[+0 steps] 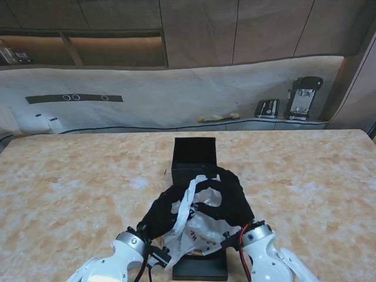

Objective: Pack mini donuts into a plastic bag, tie the opening and put the bag into the gift box

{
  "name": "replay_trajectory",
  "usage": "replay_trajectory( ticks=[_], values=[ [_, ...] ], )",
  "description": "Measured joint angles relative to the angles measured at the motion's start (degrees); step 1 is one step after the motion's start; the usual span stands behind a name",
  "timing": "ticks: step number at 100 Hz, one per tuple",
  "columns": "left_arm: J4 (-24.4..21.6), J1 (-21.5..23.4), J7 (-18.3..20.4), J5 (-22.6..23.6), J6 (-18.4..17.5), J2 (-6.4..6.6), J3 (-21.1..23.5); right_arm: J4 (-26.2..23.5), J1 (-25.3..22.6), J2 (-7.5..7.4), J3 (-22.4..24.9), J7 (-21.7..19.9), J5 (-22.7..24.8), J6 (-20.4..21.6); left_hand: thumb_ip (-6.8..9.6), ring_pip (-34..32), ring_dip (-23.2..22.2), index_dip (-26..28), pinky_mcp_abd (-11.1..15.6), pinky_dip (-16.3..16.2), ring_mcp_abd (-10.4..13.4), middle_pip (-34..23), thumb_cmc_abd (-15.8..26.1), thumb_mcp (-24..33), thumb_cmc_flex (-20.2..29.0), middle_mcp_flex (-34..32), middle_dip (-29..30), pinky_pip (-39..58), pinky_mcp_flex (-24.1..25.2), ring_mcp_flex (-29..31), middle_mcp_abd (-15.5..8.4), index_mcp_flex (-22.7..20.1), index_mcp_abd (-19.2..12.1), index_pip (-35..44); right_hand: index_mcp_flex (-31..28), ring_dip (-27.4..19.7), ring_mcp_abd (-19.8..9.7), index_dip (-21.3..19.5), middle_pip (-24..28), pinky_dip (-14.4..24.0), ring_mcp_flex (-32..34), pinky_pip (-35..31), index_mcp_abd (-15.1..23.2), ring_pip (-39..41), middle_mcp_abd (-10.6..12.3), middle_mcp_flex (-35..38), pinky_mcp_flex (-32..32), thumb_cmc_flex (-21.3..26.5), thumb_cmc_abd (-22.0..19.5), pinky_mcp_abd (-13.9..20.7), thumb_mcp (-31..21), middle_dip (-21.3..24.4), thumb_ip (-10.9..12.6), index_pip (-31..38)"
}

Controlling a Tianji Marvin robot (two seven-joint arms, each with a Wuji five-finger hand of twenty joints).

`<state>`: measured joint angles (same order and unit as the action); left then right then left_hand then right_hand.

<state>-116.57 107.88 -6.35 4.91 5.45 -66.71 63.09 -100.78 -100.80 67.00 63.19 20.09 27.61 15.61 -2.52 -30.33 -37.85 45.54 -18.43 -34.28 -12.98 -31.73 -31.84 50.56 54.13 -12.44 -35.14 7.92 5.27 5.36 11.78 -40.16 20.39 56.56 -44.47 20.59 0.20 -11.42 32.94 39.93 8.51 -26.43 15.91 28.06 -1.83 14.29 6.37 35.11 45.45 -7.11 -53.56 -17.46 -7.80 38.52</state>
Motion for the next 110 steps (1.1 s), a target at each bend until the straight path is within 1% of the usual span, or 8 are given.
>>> replay_trajectory(
  ticks=[15,18,37,47,56,66,97,110],
  values=[
    [0.0,0.1,0.0,0.0,0.0,0.07,-0.1,0.4,0.1,0.24,0.0,1.3,0.7,0.4,0.00,0.0,0.0,0.0,0.0,0.0,0.0,0.0,0.0,0.0,0.0,0.0,0.0,0.0,0.0,0.0,0.0,0.0,0.0,0.0,1.4,-0.6,0.0,-1.1,0.8,1.2,0.0,1.9,0.0,-0.8,0.0,-0.7,0.0,-0.8,2.1,0.3,-1.1,-0.2,0.0,-0.1],
    [0.0,0.1,0.0,0.1,0.0,0.07,-0.1,0.5,0.1,0.28,0.0,1.5,0.9,0.4,0.00,0.0,0.0,0.0,0.0,0.0,0.0,0.0,0.0,0.0,0.0,0.0,0.0,0.0,0.0,0.0,0.0,0.0,0.0,0.0,1.4,-0.6,0.0,-1.2,0.9,1.2,0.0,2.0,0.0,-0.9,0.0,-0.7,0.0,-0.8,2.1,0.3,-1.2,0.7,0.0,-0.1],
    [0.0,0.0,0.5,0.1,-0.4,0.16,-0.1,0.7,0.3,0.30,0.0,0.9,0.5,-0.2,0.00,0.0,0.0,0.0,0.0,0.0,0.0,0.0,0.0,0.0,0.0,0.0,0.0,0.0,0.0,0.0,0.0,0.0,0.1,0.0,2.2,-0.7,0.0,-1.2,0.8,1.2,0.0,4.0,0.0,-2.2,0.0,-0.7,0.0,-2.2,2.1,0.3,-1.8,0.0,0.0,-0.6],
    [0.2,0.0,1.2,0.1,-0.6,0.38,0.0,1.0,0.7,0.27,-0.5,0.6,-0.4,-0.5,0.02,0.0,0.0,0.1,0.0,0.0,0.0,0.4,0.0,0.0,0.0,0.0,0.0,0.0,0.0,0.0,0.0,0.0,2.1,0.0,3.9,-1.2,0.0,-1.2,-0.1,1.2,0.0,5.2,0.0,-3.0,0.0,-1.5,0.0,-2.4,2.2,0.3,-1.9,1.0,0.0,-0.9],
    [0.2,-0.1,2.0,0.0,-0.8,0.69,0.0,1.4,1.0,0.27,-0.8,0.5,-0.8,-0.5,0.04,0.1,0.0,0.2,0.0,0.0,0.0,0.7,0.3,0.0,0.0,0.0,0.0,0.0,0.0,0.0,0.0,0.0,3.8,0.5,5.0,-1.3,-0.1,-1.2,0.8,1.1,0.0,5.7,0.0,-3.7,0.0,-1.5,0.0,-3.1,3.6,0.3,-1.9,0.2,0.0,-1.5],
    [0.3,-0.1,2.4,-0.1,-0.9,0.87,0.1,1.6,1.2,0.28,-0.9,0.3,-1.5,-0.5,0.04,0.7,0.0,0.3,0.0,0.0,0.0,0.7,0.1,0.0,0.0,0.0,0.0,0.0,0.0,0.0,0.0,0.0,4.0,0.5,5.0,-1.3,-0.1,-1.4,0.2,0.4,0.0,6.9,0.0,-4.9,0.0,-1.5,-0.4,-4.2,5.1,0.3,-3.9,0.2,0.0,-1.5],
    [0.5,-0.1,3.0,-0.2,-0.9,1.09,0.3,1.8,1.9,-0.06,-1.8,-3.0,-5.1,-0.1,0.07,0.8,0.0,0.9,0.0,0.0,0.0,1.2,-0.4,0.0,0.1,0.0,0.0,-0.5,0.0,0.0,0.0,-0.1,6.4,2.1,4.8,-1.3,-0.1,-1.8,-0.6,-0.7,0.0,7.7,-0.2,-5.8,0.0,-1.5,-0.4,-4.5,6.0,0.3,-8.4,0.2,0.8,-1.5],
    [0.6,-0.1,2.9,-0.2,-0.9,1.11,0.3,1.9,2.1,-0.07,-2.4,-3.1,-5.1,0.0,0.07,0.8,0.0,0.9,0.0,0.0,0.0,1.2,-0.5,0.0,0.1,0.0,0.0,-0.5,0.0,0.0,0.0,-1.1,8.0,2.6,3.8,-1.3,-0.1,-1.8,-0.5,-0.8,0.0,7.8,-1.5,-5.7,0.0,-1.3,-0.4,-4.5,6.3,0.3,-9.9,0.3,1.2,-1.5]
  ],
)
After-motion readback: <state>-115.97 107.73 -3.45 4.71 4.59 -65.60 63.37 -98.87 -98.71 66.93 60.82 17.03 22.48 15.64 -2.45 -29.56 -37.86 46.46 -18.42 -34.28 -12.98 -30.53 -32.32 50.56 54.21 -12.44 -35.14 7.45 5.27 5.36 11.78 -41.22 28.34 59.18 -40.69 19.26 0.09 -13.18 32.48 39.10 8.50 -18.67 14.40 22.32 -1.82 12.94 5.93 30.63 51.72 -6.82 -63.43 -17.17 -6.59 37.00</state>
